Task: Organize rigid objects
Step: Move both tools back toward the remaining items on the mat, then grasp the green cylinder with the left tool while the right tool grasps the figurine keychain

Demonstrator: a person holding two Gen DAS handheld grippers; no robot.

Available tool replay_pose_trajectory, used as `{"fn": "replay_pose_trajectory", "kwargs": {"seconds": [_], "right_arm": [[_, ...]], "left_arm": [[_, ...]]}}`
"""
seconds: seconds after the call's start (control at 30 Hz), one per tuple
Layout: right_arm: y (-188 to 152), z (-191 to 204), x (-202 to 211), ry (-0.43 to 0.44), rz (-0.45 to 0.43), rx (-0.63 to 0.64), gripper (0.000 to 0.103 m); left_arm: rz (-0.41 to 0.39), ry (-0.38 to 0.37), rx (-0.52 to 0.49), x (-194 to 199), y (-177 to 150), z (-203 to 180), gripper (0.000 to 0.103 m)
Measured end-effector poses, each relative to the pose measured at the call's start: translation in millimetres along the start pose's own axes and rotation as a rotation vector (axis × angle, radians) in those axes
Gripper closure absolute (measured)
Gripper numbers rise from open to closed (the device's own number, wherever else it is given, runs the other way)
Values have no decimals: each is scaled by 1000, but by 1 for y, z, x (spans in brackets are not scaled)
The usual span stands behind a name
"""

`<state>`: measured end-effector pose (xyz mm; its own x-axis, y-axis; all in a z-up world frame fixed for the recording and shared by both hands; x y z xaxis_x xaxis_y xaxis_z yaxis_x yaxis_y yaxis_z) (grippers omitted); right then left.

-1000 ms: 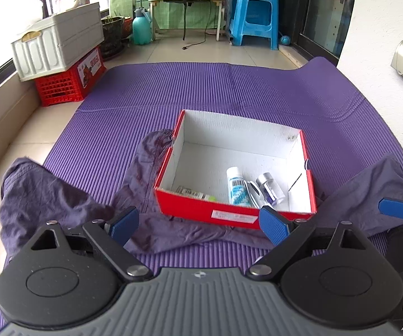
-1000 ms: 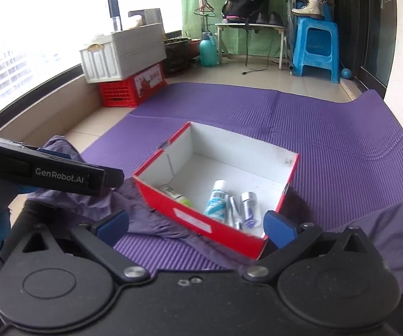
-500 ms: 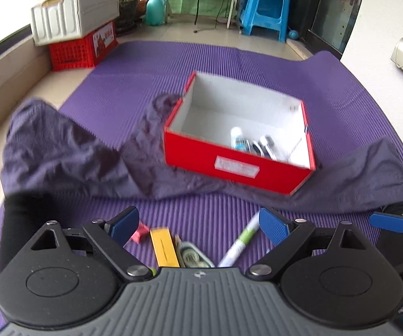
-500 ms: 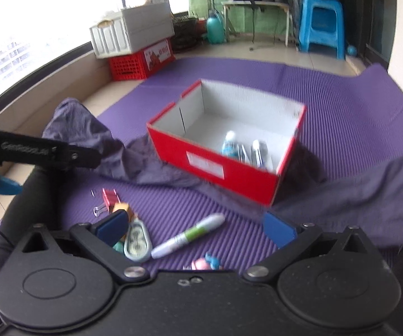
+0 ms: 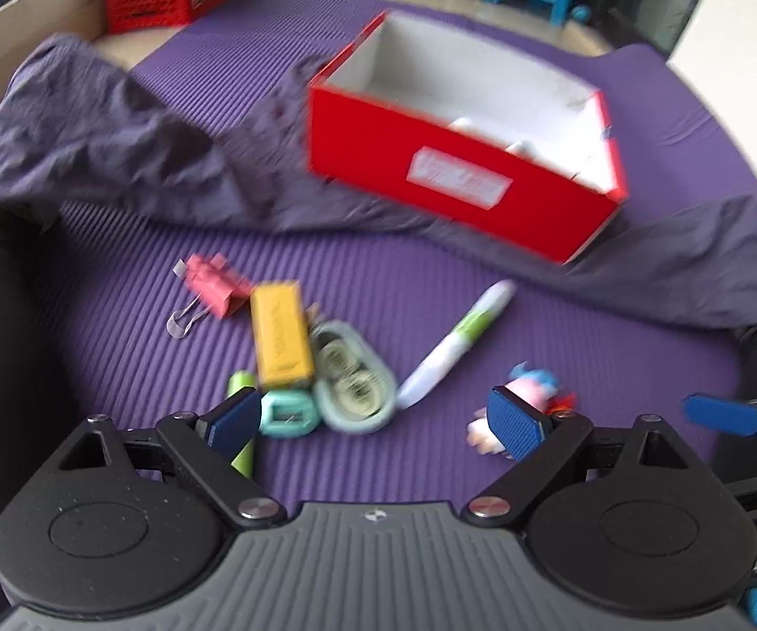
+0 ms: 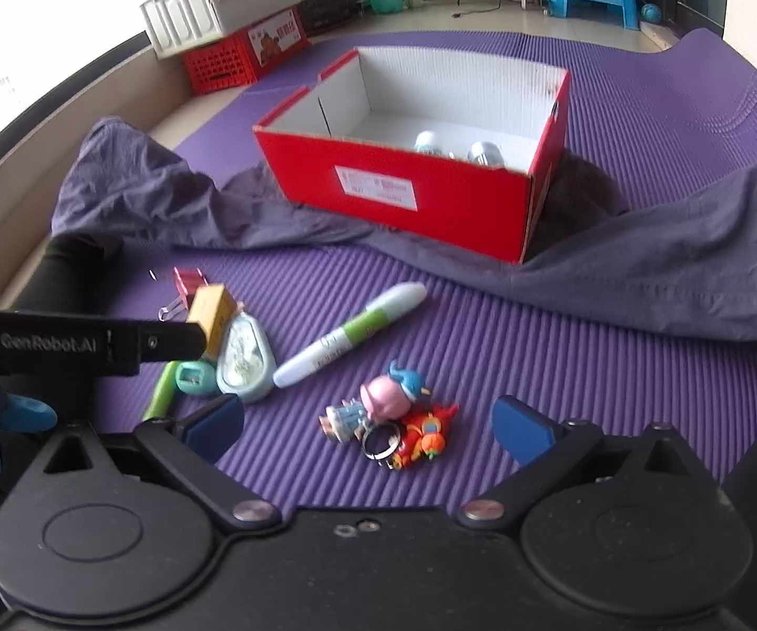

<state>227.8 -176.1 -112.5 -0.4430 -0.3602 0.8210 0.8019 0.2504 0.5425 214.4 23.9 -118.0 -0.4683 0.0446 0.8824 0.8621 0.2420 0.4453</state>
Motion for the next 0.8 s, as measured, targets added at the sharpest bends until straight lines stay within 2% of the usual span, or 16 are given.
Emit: {"fn": "replay_pose_trajectory", "kwargs": {"seconds": [0.17,0.33,0.6,0.8], "right_arm": [[-9,-3,-21,-14,49,-7,6],[-18,-2,-40,-32,84,32,7],[-24,-9,-72,-53,141,33,11],[-23,-14,-87,-73,161,41,16]], "left_arm": [[58,60,55,-32,-13,27,10],[81,121,37,-57,-20,44,10],[156,137,59,-85,-33,58,10],[139,142,56,-85,-35,59,10]]}}
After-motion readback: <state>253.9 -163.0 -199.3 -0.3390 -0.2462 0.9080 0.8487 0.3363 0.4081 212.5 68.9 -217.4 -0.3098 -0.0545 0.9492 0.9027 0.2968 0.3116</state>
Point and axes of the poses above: each gripper's, at about its wrist camera, not at the fingertips, and x roughly against the way its jaws point, z to its left, y to its top, the point moved 4 cm from there along -x, roughly the way its jaws point, and after that the axes turned 4 degrees about z, right-handed, at the moved point
